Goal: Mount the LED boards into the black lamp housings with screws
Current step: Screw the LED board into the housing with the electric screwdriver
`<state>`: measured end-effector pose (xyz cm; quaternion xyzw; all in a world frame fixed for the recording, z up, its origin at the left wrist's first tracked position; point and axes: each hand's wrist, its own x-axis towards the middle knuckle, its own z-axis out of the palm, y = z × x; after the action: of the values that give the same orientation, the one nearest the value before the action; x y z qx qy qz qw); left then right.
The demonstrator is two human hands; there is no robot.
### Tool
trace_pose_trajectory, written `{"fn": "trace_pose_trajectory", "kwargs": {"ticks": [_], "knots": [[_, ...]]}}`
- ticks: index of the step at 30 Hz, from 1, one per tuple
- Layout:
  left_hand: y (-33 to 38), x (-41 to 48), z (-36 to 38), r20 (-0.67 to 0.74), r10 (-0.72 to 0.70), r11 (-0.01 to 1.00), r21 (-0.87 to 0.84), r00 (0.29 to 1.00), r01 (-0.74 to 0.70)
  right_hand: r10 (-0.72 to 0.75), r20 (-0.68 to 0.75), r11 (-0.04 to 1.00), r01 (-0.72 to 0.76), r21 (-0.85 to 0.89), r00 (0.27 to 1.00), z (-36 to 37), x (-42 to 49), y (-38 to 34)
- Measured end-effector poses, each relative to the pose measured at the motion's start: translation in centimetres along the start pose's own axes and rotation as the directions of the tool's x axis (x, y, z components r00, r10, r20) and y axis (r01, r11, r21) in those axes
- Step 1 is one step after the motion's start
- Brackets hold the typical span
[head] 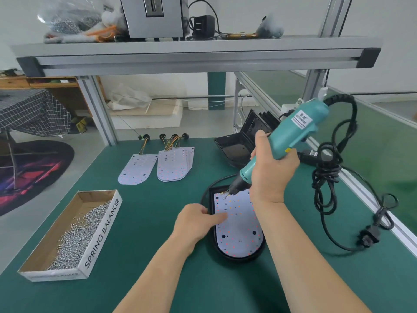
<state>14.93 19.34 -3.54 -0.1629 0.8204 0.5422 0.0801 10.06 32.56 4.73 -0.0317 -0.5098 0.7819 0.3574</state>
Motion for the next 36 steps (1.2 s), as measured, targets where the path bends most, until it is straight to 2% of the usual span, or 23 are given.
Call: {"fn": "trace_pose_trajectory", "kwargs": {"ticks": [2, 4, 9, 14, 36], "knots": [[0.5, 0.7, 0.6, -0.027, -0.014, 0.993, 0.12, 1.0, 0.017, -0.039, 0.044, 0.997, 0.042, -0.066, 0.998, 0.2, 0.3, 1.1], [0.8, 1.0, 1.1, -0.049, -0.066, 0.986, 0.151, 0.997, 0.073, -0.067, 0.089, 0.991, 0.077, -0.111, 0.994, 0.5, 0.4, 2.0], [1.1, 1.2, 1.7, 0.085, -0.107, 0.994, -0.011, 0.991, 0.108, -0.11, 0.138, 0.979, 0.132, -0.157, 0.984, 0.9, 0.3, 3.5], [0.7, 1.7, 1.8, 0.11, -0.109, 0.993, -0.038, 0.988, 0.114, -0.155, 0.161, 0.967, 0.183, -0.174, 0.975, 1.1, 0.1, 4.3], [0.5, 1.2, 1.8, 0.12, -0.089, 0.987, -0.124, 0.989, 0.104, -0.171, 0.234, 0.951, 0.222, -0.213, 0.957, 2.1, -0.1, 4.9]]}}
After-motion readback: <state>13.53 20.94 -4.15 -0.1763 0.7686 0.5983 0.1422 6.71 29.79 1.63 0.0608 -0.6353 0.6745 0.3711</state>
